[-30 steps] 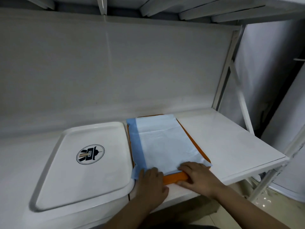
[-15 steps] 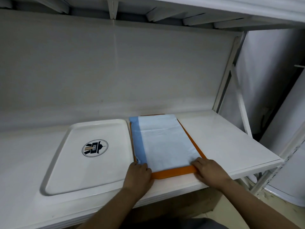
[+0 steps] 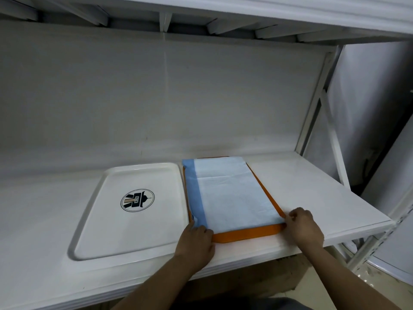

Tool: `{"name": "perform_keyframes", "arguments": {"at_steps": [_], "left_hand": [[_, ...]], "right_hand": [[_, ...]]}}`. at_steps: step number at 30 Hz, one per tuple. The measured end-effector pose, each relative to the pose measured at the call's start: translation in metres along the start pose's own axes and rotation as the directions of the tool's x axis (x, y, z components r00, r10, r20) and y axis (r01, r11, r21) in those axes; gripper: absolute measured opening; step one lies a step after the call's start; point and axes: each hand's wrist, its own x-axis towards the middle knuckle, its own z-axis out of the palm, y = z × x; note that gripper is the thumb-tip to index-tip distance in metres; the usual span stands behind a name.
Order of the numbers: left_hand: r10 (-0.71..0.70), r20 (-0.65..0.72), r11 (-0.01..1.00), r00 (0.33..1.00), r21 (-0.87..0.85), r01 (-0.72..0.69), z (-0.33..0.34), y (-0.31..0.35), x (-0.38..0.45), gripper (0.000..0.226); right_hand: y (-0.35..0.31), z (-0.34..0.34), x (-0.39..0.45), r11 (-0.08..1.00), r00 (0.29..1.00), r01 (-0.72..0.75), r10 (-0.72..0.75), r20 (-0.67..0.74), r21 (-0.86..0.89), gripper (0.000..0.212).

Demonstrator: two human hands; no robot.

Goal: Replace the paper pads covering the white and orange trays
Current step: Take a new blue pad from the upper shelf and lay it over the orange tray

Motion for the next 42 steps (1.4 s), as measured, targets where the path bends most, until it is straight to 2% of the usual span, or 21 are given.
{"name": "perform_keyframes", "arguments": {"at_steps": [2, 4, 8, 12, 14, 16, 17, 19, 20, 22, 24, 25, 29, 34, 36, 37, 39, 40, 42], "left_hand": [[0.014, 0.057, 1.0, 0.998, 0.001, -0.015, -0.001, 0.0, -0.001, 0.077], [-0.005, 0.075, 1.0, 0.997, 0.011, 0.004, -0.001, 0.001, -0.001, 0.078], [-0.027, 0.063, 0.999, 0.998, -0.023, 0.029, -0.003, 0.0, -0.002, 0.075], [-0.039, 0.061, 0.999, 0.997, 0.019, 0.038, 0.0, -0.002, -0.007, 0.04], [-0.009, 0.035, 1.0, 0.999, 0.028, 0.008, 0.003, -0.005, -0.009, 0.034], [0.007, -0.012, 0.996, 1.0, 0.092, -0.005, 0.002, -0.009, -0.009, 0.036], [0.008, -0.028, 0.991, 1.0, 0.131, -0.004, 0.0, -0.01, -0.009, 0.038], [0.004, -0.005, 0.983, 1.0, 0.186, -0.003, -0.006, -0.011, -0.008, 0.045], [0.014, 0.029, 0.981, 0.999, 0.194, -0.019, -0.008, -0.011, -0.009, 0.052], [-0.035, 0.173, 0.977, 0.984, 0.213, -0.003, -0.01, -0.011, -0.01, 0.064], [-0.067, 0.273, 0.964, 0.96, 0.267, -0.008, -0.015, -0.007, -0.009, 0.066], [-0.068, 0.284, 0.953, 0.956, 0.301, -0.021, -0.016, -0.004, -0.008, 0.064], [-0.118, 0.309, 0.955, 0.944, 0.297, 0.023, -0.024, 0.008, -0.008, 0.063], [-0.213, 0.412, 0.976, 0.886, 0.14, 0.17, -0.036, 0.011, -0.004, 0.07], [-0.211, 0.464, 0.976, 0.86, 0.047, 0.214, -0.043, 0.009, 0.0, 0.071], [-0.207, 0.469, 0.973, 0.859, 0.004, 0.232, -0.05, 0.006, 0.002, 0.069], [-0.205, 0.437, 0.964, 0.876, -0.066, 0.259, -0.064, 0.002, 0.004, 0.062], [-0.212, 0.407, 0.959, 0.888, -0.086, 0.269, -0.074, 0.001, 0.003, 0.057], [-0.242, 0.342, 0.952, 0.908, -0.099, 0.291, -0.098, -0.004, 0.0, 0.046]], "right_hand": [[0.005, 0.001, 0.012, 0.981, 0.969, -0.18, 0.166, 0.186, 0.064, 0.038], [0.012, 0.008, 0.022, 0.969, 0.938, -0.236, 0.207, 0.278, 0.074, 0.042], [0.012, 0.009, 0.03, 0.969, 0.944, -0.226, 0.193, 0.269, 0.096, 0.029], [0.007, 0.009, 0.032, 0.975, 0.953, -0.209, 0.186, 0.238, 0.073, 0.019], [0.003, 0.01, 0.029, 0.977, 0.955, -0.209, 0.195, 0.225, 0.044, 0.016], [-0.003, 0.01, 0.022, 0.983, 0.97, -0.17, 0.179, 0.165, -0.066, 0.015], [-0.005, 0.01, 0.019, 0.982, 0.987, -0.119, 0.133, 0.088, -0.147, 0.015], [-0.008, 0.011, 0.012, 0.949, 0.994, 0.088, -0.105, -0.042, -0.302, 0.025], [-0.009, 0.012, 0.01, 0.917, 0.969, 0.224, -0.245, -0.021, -0.33, 0.032], [-0.013, 0.014, 0.006, 0.859, 0.903, 0.427, -0.394, 0.17, -0.282, 0.042], [-0.015, 0.017, 0.002, 0.864, 0.874, 0.434, -0.335, 0.351, -0.256, 0.047], [-0.014, 0.019, 0.001, 0.866, 0.874, 0.412, -0.288, 0.392, -0.282, 0.047], [-0.015, 0.02, -0.001, 0.804, 0.855, 0.437, -0.232, 0.464, -0.404, 0.066], [-0.031, 0.01, -0.004, 0.842, 0.859, 0.356, -0.124, 0.498, -0.405, 0.075], [-0.041, 0.004, -0.004, 0.827, 0.861, 0.372, -0.136, 0.49, -0.423, 0.101], [-0.049, -0.002, -0.007, 0.804, 0.858, 0.398, -0.156, 0.49, -0.441, 0.1], [-0.07, -0.013, -0.011, 0.77, 0.86, 0.437, -0.205, 0.467, -0.465, 0.064], [-0.082, -0.02, -0.014, 0.769, 0.868, 0.437, -0.224, 0.444, -0.467, 0.052], [-0.107, -0.036, -0.022, 0.761, 0.877, 0.443, -0.258, 0.406, -0.474, 0.043]]}}
